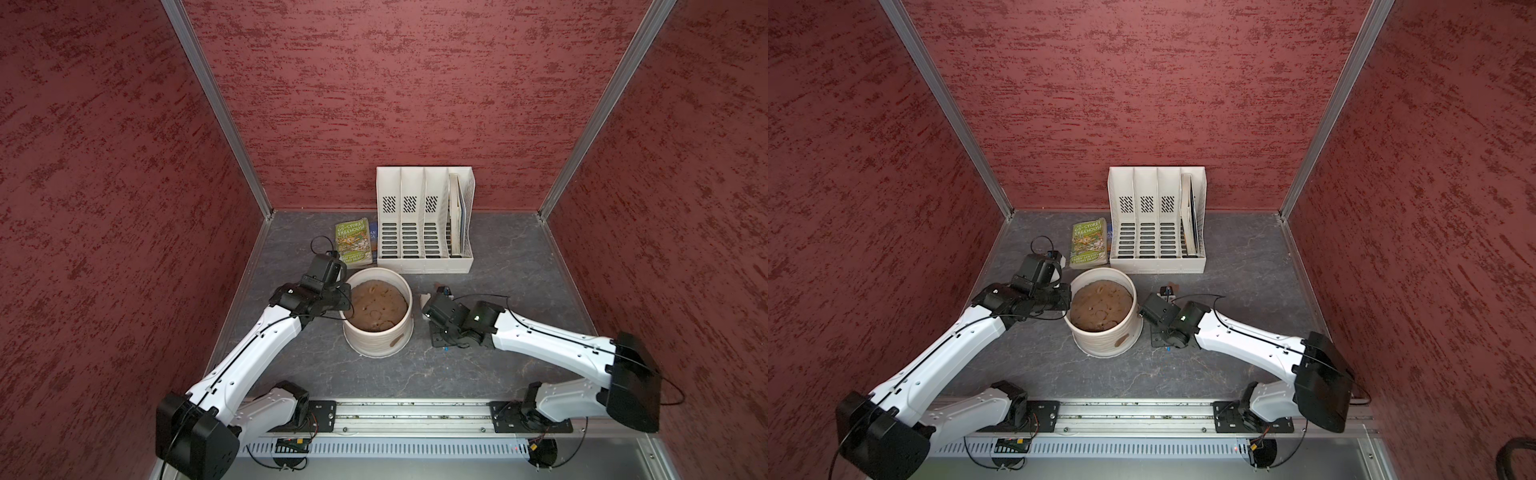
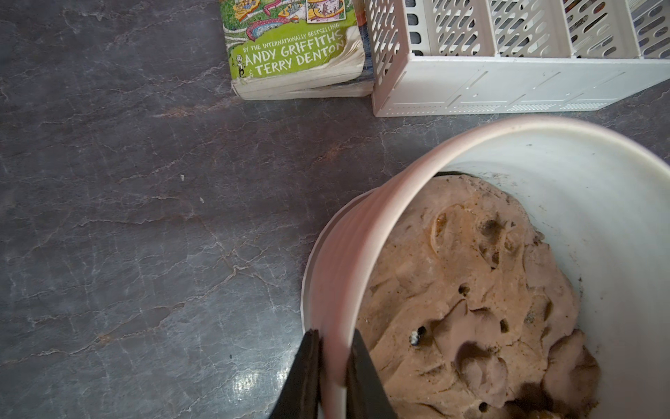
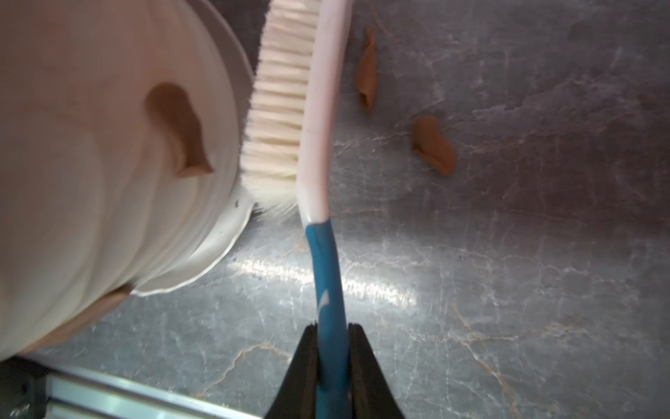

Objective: Scrub the dried mud off the ceramic pot
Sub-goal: Brush off the soil from the pot.

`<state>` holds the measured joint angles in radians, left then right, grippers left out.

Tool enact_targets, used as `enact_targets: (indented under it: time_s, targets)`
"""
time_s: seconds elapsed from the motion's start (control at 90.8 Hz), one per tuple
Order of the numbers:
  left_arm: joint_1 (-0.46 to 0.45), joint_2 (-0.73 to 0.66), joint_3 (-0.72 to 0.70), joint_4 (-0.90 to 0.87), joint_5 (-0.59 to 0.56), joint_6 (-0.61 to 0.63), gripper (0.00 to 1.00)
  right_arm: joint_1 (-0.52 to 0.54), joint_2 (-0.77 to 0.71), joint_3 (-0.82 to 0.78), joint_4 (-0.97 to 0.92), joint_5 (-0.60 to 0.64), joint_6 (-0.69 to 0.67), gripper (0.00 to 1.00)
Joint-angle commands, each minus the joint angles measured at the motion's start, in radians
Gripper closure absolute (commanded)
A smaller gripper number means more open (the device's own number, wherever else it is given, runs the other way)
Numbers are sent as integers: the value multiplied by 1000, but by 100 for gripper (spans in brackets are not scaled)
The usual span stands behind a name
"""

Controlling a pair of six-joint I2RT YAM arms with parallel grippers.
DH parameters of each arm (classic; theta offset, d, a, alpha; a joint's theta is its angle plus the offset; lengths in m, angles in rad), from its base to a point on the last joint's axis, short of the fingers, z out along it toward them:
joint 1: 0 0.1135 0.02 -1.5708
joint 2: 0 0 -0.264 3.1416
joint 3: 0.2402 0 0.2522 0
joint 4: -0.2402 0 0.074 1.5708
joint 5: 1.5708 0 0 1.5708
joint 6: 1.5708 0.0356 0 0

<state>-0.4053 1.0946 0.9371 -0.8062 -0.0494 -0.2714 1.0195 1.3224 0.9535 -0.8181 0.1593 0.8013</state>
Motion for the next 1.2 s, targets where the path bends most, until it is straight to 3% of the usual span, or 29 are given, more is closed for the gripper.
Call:
enact_targets:
  time_s: [0.0, 0.22, 0.485, 0.672, 0.76, 0.981, 1.113, 1.19]
  targets:
    - [11, -12, 34, -44, 47, -2, 100, 80, -129, -20, -43, 44, 52, 100]
    - [11, -10, 31, -32, 51, -2, 100, 218, -136, 6, -88, 92, 122, 100]
    - [11, -15, 28, -23, 62, 13, 100, 222, -32, 82, -17, 84, 69, 100]
    - [10, -13, 20, -14, 80, 15, 100, 129, 110, 188, -25, 77, -7, 100]
    - [10, -24, 15, -15, 70, 11, 100, 36, 182, 208, -25, 56, -42, 100]
    - [17, -48, 6, -43, 51, -21, 100, -84, 241, 240, -54, 71, -86, 100]
    - [22, -55, 0, -34, 62, -45, 84, -86, 178, 224, -46, 54, -88, 100]
    - [25, -55, 1, -6, 82, -63, 68, -66, 111, 195, -46, 54, -80, 100]
